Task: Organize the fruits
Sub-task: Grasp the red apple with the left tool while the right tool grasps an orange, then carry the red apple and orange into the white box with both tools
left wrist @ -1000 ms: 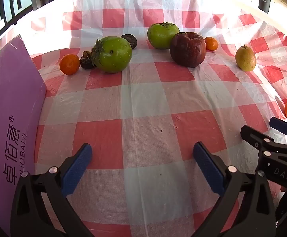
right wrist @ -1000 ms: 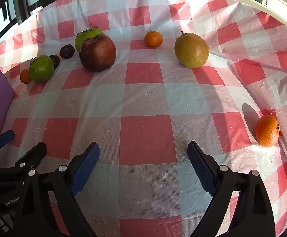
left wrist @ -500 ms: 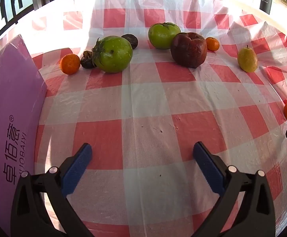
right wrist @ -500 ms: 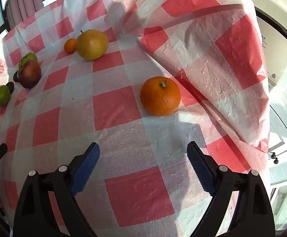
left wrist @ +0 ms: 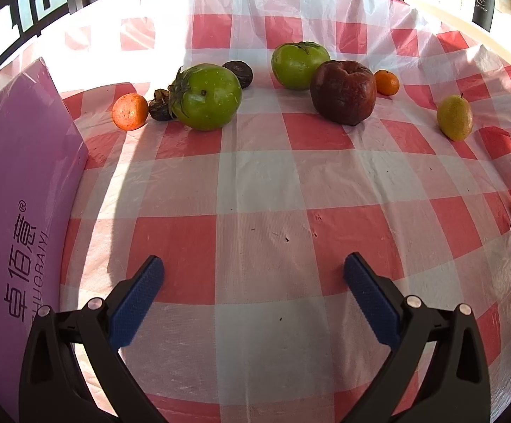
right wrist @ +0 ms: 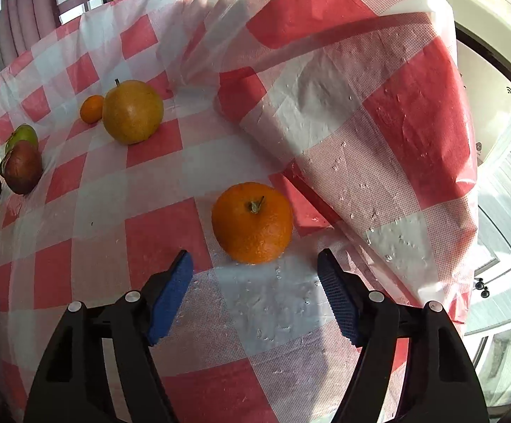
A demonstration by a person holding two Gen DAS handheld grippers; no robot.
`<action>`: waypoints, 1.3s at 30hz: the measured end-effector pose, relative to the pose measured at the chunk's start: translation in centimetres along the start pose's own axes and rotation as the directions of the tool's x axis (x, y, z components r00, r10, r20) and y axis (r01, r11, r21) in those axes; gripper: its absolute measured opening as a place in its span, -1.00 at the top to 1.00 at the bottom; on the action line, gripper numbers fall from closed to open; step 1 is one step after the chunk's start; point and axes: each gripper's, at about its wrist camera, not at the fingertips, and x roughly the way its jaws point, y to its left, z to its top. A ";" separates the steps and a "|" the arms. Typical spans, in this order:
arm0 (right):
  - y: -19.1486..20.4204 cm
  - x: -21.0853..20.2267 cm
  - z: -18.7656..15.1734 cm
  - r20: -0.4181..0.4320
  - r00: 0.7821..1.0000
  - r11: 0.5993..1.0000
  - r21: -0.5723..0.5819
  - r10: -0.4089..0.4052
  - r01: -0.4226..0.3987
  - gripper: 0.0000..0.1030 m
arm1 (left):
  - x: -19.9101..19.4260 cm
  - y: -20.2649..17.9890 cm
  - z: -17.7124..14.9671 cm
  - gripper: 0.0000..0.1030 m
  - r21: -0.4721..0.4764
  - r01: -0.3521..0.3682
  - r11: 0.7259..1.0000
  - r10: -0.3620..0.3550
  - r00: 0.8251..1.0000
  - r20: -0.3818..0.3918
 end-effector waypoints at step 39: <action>-0.9 -0.2 0.2 0.036 0.998 0.992 -0.119 0.056 -0.052 0.15 | 4.9 -7.9 8.7 -0.28 0.174 0.101 0.980 -0.096 0.995 -0.040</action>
